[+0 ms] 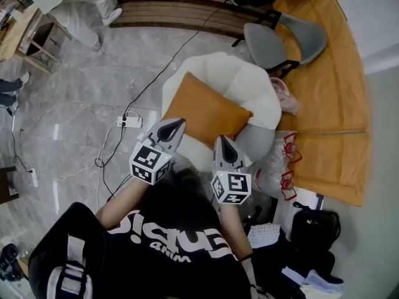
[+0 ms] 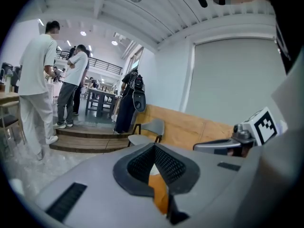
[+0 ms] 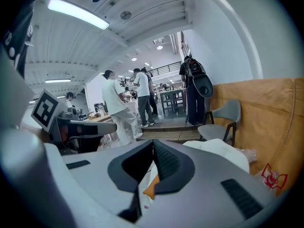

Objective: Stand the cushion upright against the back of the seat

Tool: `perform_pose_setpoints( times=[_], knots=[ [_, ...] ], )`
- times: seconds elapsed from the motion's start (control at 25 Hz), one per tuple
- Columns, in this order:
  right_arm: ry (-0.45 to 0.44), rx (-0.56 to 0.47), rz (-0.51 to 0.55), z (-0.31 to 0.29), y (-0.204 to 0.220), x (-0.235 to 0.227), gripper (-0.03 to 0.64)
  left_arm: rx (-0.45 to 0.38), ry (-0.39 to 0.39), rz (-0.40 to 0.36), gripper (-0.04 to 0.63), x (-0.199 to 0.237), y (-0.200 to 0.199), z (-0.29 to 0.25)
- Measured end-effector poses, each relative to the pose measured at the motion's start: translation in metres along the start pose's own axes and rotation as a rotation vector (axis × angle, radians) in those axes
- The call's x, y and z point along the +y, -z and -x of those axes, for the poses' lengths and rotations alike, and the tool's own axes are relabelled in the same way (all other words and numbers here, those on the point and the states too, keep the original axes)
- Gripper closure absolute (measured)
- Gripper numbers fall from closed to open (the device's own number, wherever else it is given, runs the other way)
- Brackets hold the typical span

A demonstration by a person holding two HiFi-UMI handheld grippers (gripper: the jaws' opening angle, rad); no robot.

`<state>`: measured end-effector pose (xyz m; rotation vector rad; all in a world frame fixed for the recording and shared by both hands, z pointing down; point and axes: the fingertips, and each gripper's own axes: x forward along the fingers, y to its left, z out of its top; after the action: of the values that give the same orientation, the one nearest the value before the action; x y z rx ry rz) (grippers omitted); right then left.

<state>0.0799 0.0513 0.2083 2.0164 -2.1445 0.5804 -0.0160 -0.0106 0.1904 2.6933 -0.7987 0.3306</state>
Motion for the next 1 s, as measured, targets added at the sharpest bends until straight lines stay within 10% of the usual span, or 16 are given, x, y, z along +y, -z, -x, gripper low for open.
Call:
perform_pose_setpoints(
  times=[1.0],
  knots=[
    [-0.093,0.170,0.040,-0.133,0.066,-0.047,0.594,0.095,-0.187,0.168,0.588,0.083,0.091,-0.084]
  ],
)
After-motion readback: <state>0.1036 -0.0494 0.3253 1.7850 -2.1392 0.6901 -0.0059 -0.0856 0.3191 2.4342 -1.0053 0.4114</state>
